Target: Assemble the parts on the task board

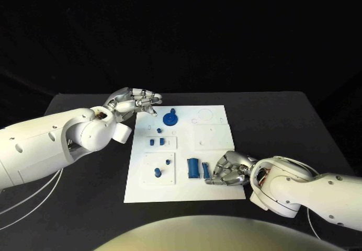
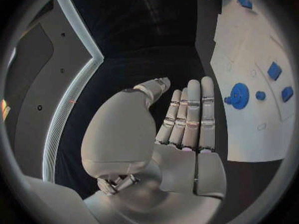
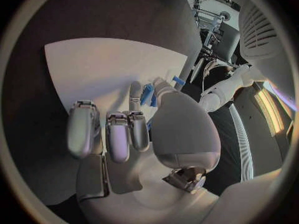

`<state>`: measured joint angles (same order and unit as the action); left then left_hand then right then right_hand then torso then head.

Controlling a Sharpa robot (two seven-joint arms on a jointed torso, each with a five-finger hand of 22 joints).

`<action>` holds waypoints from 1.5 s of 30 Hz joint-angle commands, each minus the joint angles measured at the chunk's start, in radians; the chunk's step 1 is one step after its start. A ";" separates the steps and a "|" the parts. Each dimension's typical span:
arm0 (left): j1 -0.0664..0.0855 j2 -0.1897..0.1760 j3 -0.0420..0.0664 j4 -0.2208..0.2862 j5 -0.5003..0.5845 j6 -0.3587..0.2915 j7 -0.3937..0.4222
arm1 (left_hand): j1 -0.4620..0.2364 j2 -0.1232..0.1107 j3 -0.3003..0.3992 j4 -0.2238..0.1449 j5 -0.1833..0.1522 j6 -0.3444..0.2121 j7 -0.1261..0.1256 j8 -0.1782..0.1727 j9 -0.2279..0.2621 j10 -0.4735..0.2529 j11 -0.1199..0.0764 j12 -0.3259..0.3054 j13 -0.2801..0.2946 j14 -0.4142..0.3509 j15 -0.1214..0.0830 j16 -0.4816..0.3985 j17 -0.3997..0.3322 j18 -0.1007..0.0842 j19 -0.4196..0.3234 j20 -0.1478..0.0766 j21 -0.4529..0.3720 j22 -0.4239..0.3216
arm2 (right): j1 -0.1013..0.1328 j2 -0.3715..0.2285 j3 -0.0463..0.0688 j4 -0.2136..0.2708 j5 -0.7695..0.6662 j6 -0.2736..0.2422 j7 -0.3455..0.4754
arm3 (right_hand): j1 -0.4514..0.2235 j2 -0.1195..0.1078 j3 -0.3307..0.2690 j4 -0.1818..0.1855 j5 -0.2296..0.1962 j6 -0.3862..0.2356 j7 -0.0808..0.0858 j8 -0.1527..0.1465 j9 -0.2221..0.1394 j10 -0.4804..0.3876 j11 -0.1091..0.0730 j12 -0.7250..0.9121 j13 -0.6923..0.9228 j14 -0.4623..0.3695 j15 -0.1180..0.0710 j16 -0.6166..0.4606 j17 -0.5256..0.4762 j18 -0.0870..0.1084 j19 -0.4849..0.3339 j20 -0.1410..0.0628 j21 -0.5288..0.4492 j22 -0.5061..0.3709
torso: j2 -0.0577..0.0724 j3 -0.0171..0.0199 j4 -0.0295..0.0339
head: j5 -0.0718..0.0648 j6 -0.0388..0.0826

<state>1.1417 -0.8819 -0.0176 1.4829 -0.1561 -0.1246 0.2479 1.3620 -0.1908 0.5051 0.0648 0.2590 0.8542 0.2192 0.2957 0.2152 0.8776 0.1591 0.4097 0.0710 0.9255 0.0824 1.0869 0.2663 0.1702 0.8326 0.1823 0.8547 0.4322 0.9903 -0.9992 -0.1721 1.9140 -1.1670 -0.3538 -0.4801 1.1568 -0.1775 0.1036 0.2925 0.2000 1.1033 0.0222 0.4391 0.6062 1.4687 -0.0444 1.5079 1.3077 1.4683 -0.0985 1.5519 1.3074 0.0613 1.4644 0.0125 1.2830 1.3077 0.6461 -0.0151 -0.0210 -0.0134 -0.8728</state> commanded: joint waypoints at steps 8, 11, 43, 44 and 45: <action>0.000 0.001 0.001 0.001 -0.004 0.016 0.002 | 0.005 0.010 0.002 0.008 0.003 -0.006 0.001 -0.005 -0.001 -0.009 0.001 0.006 -0.001 -0.002 0.005 -0.007 -0.001 0.013 0.007 -0.001 -0.006 -0.001 | -0.001 0.000 0.000 -0.001 0.012 0.013 0.014 | -0.008 0.021 -0.023 0.001 0.015 0.006 0.003 -0.004 -0.003 0.084 0.000 0.002 0.233 0.093 -0.002 0.001 0.211 -0.010 0.029 0.000 0.003 0.195 | 0.000 -0.0007 -0.0001 | 0.001 0.000; 0.000 0.001 0.001 0.001 -0.004 0.017 0.001 | 0.005 0.011 0.003 0.008 0.003 -0.006 0.001 -0.005 -0.001 -0.009 0.001 0.006 -0.001 -0.002 0.005 -0.007 -0.001 0.013 0.007 -0.001 -0.006 -0.001 | -0.001 -0.001 0.000 -0.001 0.013 0.011 0.015 | -0.012 0.024 -0.029 0.001 0.015 0.006 0.003 -0.004 -0.004 0.085 0.000 0.002 0.234 0.093 -0.002 0.001 0.211 -0.010 0.029 0.000 0.003 0.195 | 0.001 -0.0001 0.0000 | 0.000 0.000; 0.000 0.003 0.001 0.000 -0.006 0.018 -0.001 | 0.009 0.011 0.004 0.006 0.004 -0.006 0.001 -0.006 -0.001 -0.009 0.001 0.007 -0.001 -0.002 0.005 -0.007 -0.001 0.013 0.007 -0.001 -0.006 -0.001 | 0.007 0.031 0.001 -0.063 0.019 0.034 0.023 | -0.008 0.039 -0.049 -0.003 0.025 0.007 0.001 -0.004 -0.006 0.086 -0.002 0.005 0.235 0.093 -0.003 0.002 0.215 -0.010 0.030 0.000 0.006 0.196 | 0.001 -0.0002 0.0003 | 0.001 0.000; 0.000 0.003 0.001 0.000 -0.006 0.018 -0.001 | 0.010 0.011 0.005 0.005 0.004 -0.006 0.001 -0.006 -0.001 -0.009 0.001 0.007 -0.001 -0.002 0.004 -0.007 -0.001 0.013 0.007 -0.002 -0.006 -0.001 | 0.007 0.032 0.001 -0.065 0.019 0.037 0.023 | -0.003 0.038 -0.050 -0.003 0.025 0.006 0.000 -0.004 -0.006 0.086 -0.002 0.005 0.235 0.093 -0.003 0.002 0.215 -0.010 0.030 -0.001 0.006 0.196 | 0.001 -0.0002 0.0004 | 0.001 0.000; 0.000 0.003 0.001 0.000 -0.006 0.018 -0.001 | 0.010 0.011 0.005 0.005 0.004 -0.006 0.001 -0.006 -0.001 -0.009 0.001 0.007 -0.001 -0.002 0.004 -0.007 -0.001 0.013 0.007 -0.002 -0.006 -0.001 | 0.007 0.032 0.001 -0.066 0.019 0.039 0.023 | 0.002 0.038 -0.051 -0.003 0.025 0.006 0.000 -0.004 -0.006 0.085 -0.002 0.005 0.235 0.093 -0.003 0.002 0.214 -0.010 0.030 -0.001 0.006 0.196 | 0.001 -0.0004 0.0003 | 0.001 0.000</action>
<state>1.1417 -0.8808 -0.0176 1.4811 -0.1593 -0.1228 0.2429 1.3660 -0.1868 0.5079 0.0676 0.2590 0.8542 0.2192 0.2957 0.2152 0.8776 0.1591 0.4134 0.0711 0.9256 0.0824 1.0830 0.2665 0.1702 0.8326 0.1823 0.8547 0.4323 0.9983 -0.9686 -0.1706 1.8543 -1.1467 -0.3393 -0.4582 1.1497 -0.1429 0.0567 0.2897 0.2186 1.1055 0.0203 0.4374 0.6022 1.4688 -0.0444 1.5079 1.3074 1.4683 -0.0985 1.5519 1.3080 0.0613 1.4644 0.0125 1.2869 1.3073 0.6465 -0.0151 -0.0206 -0.0130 -0.8728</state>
